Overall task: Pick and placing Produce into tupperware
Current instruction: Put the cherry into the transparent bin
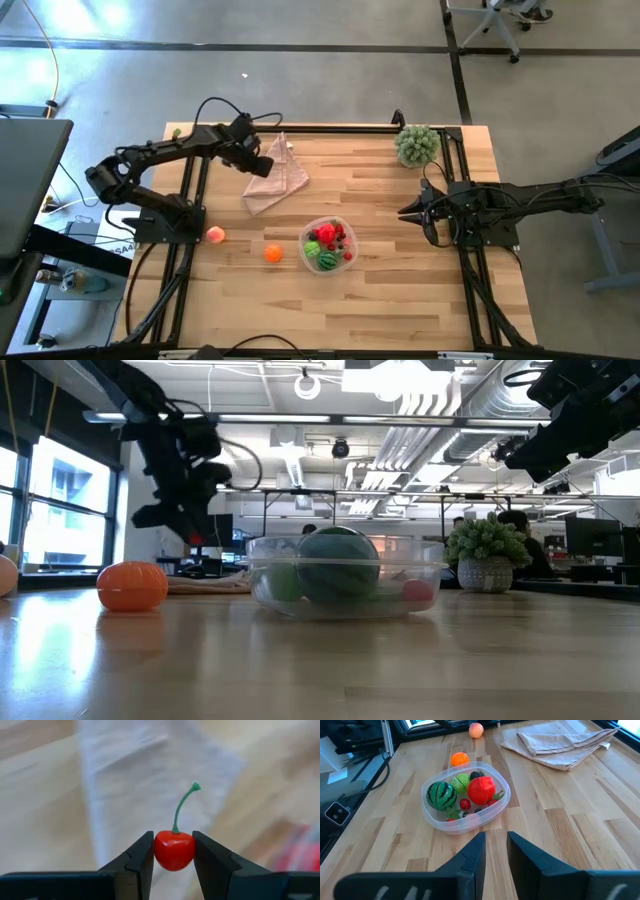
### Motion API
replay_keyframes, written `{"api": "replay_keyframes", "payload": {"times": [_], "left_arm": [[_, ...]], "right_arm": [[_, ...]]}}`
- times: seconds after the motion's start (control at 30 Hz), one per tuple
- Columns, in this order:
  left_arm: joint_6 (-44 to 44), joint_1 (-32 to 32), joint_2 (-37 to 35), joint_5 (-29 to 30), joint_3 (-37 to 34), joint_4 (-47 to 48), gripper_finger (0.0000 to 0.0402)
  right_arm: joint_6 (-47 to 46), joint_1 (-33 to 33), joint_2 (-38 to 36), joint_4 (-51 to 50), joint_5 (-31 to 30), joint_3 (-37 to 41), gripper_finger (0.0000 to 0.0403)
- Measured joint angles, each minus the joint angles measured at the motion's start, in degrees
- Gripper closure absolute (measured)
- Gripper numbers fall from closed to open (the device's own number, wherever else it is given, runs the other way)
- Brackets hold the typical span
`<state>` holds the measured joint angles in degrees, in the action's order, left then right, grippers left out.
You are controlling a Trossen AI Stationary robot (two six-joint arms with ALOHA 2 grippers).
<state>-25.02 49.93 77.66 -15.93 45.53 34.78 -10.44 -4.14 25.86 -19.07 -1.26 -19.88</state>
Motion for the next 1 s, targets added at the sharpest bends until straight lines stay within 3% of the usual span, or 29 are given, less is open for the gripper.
{"api": "replay_keyframes", "payload": {"times": [0.3, 0.47, 0.7, 1.0], "left_arm": [[3.1, -14.0, -0.1, -7.1, 6.1, -9.2, 0.0287], [10.8, -24.2, -0.1, -7.7, 9.4, -14.9, 0.0287], [15.9, -35.2, 2.3, -1.7, 11.3, -16.7, 0.0287], [18.7, -43.0, 13.3, 0.4, 11.3, -28.2, 0.0286]], "right_arm": [[0.0, 0.0, 0.0, 0.0, 0.0, 0.0, 0.0335], [0.0, 0.0, 0.0, 0.0, 0.0, 0.0, 0.0335], [0.0, 0.0, 0.0, 0.0, 0.0, 0.0, 0.0335], [0.0, 0.0, 0.0, 0.0, 0.0, 0.0, 0.0335]]}}
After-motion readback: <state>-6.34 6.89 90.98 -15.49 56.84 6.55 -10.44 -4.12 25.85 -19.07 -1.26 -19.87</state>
